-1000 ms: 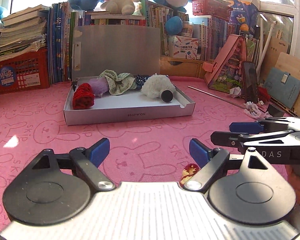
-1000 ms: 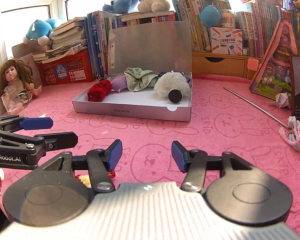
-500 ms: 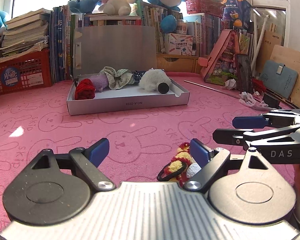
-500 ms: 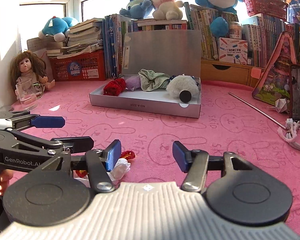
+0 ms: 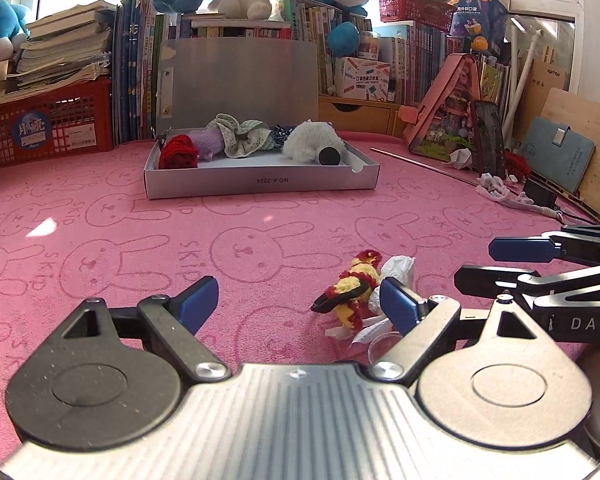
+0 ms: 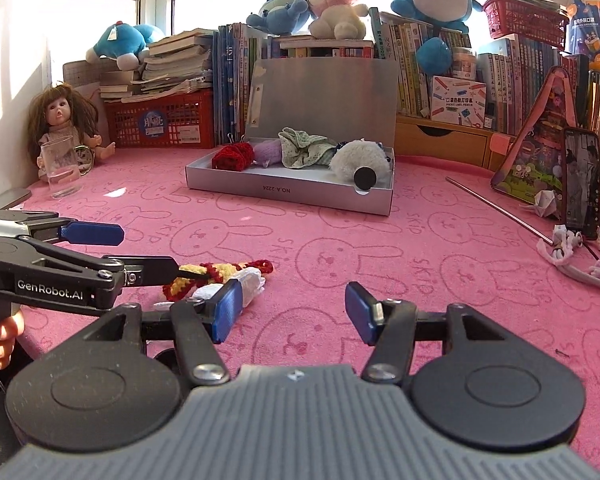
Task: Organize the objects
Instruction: 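Move both tools toward the red-yellow toy and white tissue on the table, then grasp a black round cap with the right tool while the left tool grasps another black cap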
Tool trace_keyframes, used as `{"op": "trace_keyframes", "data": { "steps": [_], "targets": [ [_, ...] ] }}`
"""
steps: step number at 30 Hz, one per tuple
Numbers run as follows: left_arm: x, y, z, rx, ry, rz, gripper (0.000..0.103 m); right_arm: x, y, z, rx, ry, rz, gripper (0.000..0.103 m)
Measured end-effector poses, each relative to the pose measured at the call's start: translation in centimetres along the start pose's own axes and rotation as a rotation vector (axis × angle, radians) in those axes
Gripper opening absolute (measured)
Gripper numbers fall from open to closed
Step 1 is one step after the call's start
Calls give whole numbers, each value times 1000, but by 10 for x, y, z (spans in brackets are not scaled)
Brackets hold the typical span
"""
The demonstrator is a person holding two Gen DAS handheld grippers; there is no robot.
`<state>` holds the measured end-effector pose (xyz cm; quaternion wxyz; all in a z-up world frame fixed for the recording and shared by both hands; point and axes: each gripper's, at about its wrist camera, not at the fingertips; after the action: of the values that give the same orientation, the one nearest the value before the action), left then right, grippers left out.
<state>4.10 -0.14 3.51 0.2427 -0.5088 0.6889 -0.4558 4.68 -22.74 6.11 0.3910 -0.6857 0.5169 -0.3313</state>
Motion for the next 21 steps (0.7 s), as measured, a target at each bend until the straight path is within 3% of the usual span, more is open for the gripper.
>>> {"op": "trace_keyframes", "data": {
  "steps": [13,21],
  "targets": [
    [8,13,-14,-17,34,7,90,-5,19,-15,-32,3,-12,71],
    [12,30,-36,-45,14,36,90,-2,31,-26,-56,15,-7,71]
  ]
}}
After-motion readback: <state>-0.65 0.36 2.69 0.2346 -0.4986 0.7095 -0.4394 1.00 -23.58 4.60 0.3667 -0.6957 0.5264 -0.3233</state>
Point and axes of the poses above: each gripper's, at about its wrist camera, not at the fingertips, and z roughly the way its jaws point, x to its right, y to its underside, and after that the axes turned 7 degrees about y, right-handed
